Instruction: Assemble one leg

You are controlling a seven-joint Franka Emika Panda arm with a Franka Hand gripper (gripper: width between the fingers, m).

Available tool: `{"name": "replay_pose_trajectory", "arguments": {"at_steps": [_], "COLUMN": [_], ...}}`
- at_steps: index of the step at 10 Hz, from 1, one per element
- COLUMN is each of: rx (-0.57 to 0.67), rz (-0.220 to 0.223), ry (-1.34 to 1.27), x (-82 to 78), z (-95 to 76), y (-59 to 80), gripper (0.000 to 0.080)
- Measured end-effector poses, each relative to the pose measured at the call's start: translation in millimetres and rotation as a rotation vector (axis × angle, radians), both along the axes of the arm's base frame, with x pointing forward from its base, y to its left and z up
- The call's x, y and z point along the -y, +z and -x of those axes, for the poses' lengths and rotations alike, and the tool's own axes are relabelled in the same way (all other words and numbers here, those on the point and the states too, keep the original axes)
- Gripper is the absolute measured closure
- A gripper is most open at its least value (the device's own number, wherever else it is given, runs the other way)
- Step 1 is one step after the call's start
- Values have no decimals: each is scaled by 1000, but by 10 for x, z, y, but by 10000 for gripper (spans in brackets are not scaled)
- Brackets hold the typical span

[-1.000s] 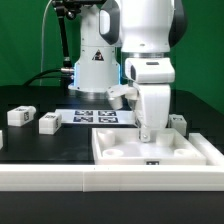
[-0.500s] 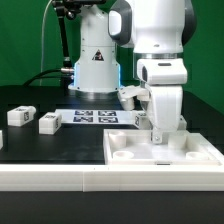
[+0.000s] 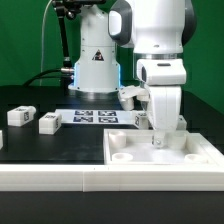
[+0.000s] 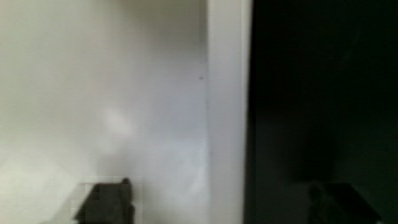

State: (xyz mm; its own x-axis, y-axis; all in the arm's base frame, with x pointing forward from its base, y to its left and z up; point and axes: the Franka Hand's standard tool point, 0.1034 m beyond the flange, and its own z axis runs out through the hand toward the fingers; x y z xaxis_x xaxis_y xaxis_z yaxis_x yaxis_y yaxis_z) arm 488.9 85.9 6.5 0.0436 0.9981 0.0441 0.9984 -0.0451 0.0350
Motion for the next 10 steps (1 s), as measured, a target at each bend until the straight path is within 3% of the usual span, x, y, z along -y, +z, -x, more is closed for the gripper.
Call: {"name": "replay_pose_trajectory", "arguments": {"at_steps": [1,2,6,10], "rx": [0,0,1,26], "rz": [0,0,0,18], "ry": [0,0,-15,-146], "x": [1,2,0,-137], "z": [0,0,3,97], "y": [0,0,17,514], "gripper": [211,169,151,151]}}
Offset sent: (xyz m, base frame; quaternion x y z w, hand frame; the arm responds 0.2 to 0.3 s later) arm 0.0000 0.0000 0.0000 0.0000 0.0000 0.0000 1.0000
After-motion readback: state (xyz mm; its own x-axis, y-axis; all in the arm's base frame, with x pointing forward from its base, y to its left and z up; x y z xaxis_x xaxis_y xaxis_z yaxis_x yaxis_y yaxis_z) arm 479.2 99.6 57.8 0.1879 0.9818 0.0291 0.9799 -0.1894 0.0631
